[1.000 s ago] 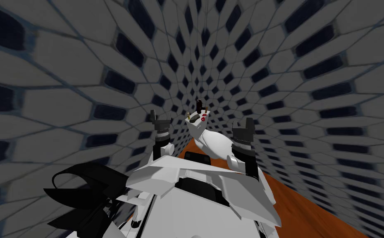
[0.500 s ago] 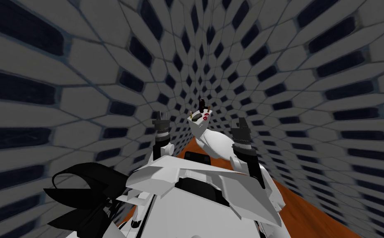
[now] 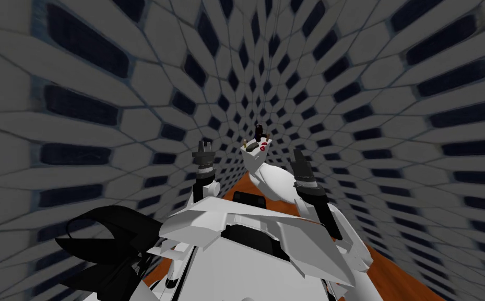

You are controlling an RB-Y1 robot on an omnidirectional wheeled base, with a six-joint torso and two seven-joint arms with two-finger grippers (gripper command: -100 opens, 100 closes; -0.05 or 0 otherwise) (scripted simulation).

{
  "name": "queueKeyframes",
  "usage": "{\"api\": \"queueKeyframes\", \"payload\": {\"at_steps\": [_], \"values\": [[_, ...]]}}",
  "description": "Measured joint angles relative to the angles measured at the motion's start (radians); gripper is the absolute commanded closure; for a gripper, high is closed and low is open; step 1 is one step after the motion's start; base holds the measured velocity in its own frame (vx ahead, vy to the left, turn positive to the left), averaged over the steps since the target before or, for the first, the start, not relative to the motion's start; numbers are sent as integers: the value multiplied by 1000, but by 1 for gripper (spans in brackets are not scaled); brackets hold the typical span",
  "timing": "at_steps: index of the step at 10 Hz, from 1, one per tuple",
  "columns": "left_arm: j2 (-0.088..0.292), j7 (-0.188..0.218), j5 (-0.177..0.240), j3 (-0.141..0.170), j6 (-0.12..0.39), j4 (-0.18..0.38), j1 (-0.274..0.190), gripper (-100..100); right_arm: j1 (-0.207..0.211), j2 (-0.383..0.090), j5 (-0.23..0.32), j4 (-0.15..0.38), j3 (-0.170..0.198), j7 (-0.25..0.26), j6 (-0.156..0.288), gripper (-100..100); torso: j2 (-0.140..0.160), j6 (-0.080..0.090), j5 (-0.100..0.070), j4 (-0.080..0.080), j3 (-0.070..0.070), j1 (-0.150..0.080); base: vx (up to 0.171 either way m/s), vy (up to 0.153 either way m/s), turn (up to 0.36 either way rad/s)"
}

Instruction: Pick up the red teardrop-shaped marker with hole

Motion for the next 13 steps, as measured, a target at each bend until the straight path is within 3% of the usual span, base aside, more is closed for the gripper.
{"api": "queueKeyframes", "payload": {"at_steps": [13], "values": [[0, 0, 0, 0, 0, 0, 0, 0, -20, -339, 130, -19, 30, 155, 71, -100, -1, 0, 0, 0, -1, -1, -46, 11, 136]]}}
